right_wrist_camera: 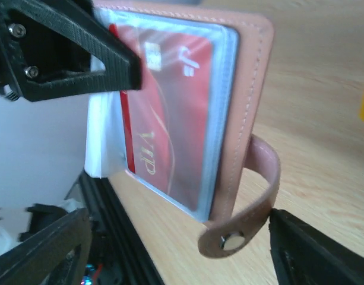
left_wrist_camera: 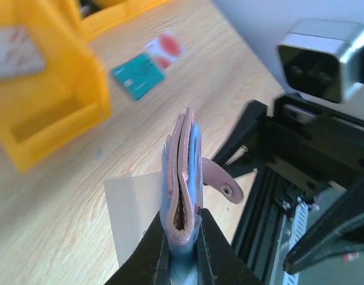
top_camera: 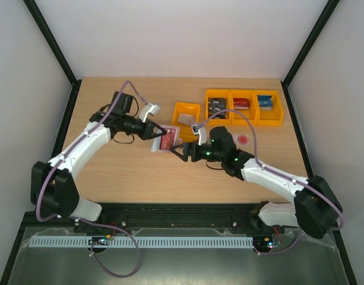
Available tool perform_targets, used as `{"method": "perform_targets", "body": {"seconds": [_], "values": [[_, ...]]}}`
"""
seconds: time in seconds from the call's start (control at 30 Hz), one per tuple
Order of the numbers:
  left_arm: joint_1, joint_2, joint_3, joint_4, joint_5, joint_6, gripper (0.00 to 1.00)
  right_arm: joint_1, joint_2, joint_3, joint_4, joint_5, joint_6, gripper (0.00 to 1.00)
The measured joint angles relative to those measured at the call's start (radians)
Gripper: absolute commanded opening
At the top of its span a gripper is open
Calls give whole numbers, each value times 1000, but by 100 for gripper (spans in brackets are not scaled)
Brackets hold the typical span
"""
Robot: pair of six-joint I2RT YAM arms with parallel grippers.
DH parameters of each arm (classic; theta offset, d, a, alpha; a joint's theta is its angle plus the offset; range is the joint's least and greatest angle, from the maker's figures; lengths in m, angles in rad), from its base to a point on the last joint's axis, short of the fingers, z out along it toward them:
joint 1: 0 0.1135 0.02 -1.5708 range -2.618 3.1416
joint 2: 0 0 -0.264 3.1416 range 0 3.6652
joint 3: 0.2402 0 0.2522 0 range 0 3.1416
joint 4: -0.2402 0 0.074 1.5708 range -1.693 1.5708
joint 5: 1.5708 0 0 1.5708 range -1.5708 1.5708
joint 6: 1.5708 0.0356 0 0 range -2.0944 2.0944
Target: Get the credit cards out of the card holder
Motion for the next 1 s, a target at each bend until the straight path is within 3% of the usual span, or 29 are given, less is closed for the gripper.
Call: {"method": "perform_targets", "body": {"seconds": [0.17,0.27,0.4,0.5,0.57,0.67,0.7,0.87,1.0], "values": [[-7,-30,230,-277,114,298,2,-21,-64,20,26,-95,-94,86],[-27,-47,302,-396,157,404,2,-23,-70,42,30,-143,-135,74],[-58,-55,348,-503,185,496,2,-23,-95,58,50,-215,-167,47],[-69,-55,354,-544,197,529,2,-22,-112,61,83,-272,-168,7],[-70,-55,354,-552,196,537,4,-21,-116,62,104,-306,-164,2],[-68,-55,356,-551,195,534,59,-21,-121,62,111,-335,-158,2],[-69,-55,357,-549,192,534,66,-21,-123,61,113,-334,-159,2],[-32,-55,359,-506,116,458,90,-27,-138,66,74,-255,-164,2],[103,-62,377,-434,34,393,87,-34,-112,100,-16,-151,-161,2]]}}
